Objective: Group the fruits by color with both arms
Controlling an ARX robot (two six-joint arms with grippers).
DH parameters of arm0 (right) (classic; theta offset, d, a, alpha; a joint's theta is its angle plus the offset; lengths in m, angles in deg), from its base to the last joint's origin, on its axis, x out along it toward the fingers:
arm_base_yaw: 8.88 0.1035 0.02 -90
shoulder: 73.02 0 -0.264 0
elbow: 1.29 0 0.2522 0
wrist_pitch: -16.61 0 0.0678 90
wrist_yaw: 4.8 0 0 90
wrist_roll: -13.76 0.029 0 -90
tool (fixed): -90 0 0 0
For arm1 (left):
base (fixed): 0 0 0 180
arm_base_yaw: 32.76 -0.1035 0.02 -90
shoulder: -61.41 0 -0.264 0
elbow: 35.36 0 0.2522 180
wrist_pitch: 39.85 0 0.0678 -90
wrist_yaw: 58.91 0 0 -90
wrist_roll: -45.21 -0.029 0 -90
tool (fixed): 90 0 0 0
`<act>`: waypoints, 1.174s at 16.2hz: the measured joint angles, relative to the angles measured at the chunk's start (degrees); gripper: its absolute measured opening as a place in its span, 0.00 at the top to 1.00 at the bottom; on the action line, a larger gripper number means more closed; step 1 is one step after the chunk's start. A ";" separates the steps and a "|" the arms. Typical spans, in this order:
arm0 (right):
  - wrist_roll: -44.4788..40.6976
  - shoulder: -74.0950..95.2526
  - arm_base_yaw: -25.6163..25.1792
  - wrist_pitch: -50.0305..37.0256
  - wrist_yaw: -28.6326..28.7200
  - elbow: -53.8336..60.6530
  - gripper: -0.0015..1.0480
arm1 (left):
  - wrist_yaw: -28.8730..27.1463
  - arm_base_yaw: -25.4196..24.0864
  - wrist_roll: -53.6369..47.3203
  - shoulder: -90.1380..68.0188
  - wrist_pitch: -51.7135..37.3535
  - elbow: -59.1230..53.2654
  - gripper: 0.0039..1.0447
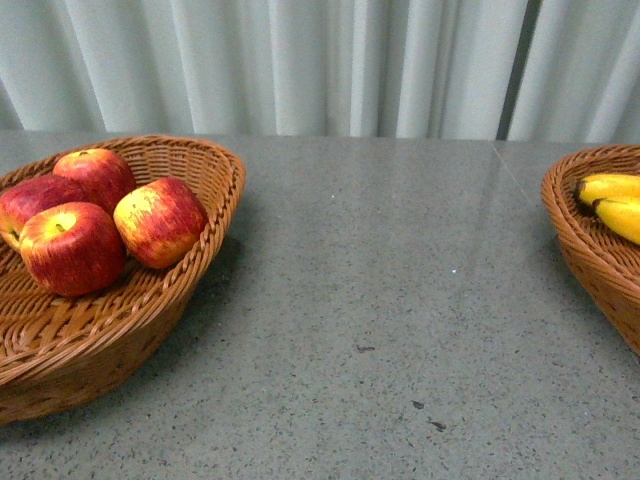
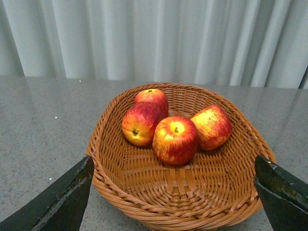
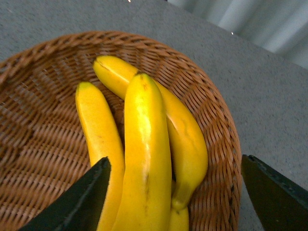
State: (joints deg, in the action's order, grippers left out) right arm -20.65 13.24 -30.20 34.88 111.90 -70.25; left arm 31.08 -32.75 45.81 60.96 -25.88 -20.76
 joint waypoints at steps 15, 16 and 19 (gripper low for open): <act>33.57 -62.10 6.82 -13.75 -12.02 41.22 0.81 | 0.00 0.00 0.00 0.00 -0.02 0.00 0.06; 33.57 -64.87 8.79 -13.84 -13.77 43.60 0.93 | 0.00 0.00 0.00 0.00 0.00 0.00 0.06; 33.79 -68.76 13.07 -13.81 -18.32 47.17 0.98 | 0.00 0.00 0.00 0.00 0.00 0.00 0.06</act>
State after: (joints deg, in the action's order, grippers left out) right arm 13.14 -55.52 -17.13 21.07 93.58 -23.08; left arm 31.08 -32.75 45.81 60.96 -25.88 -20.76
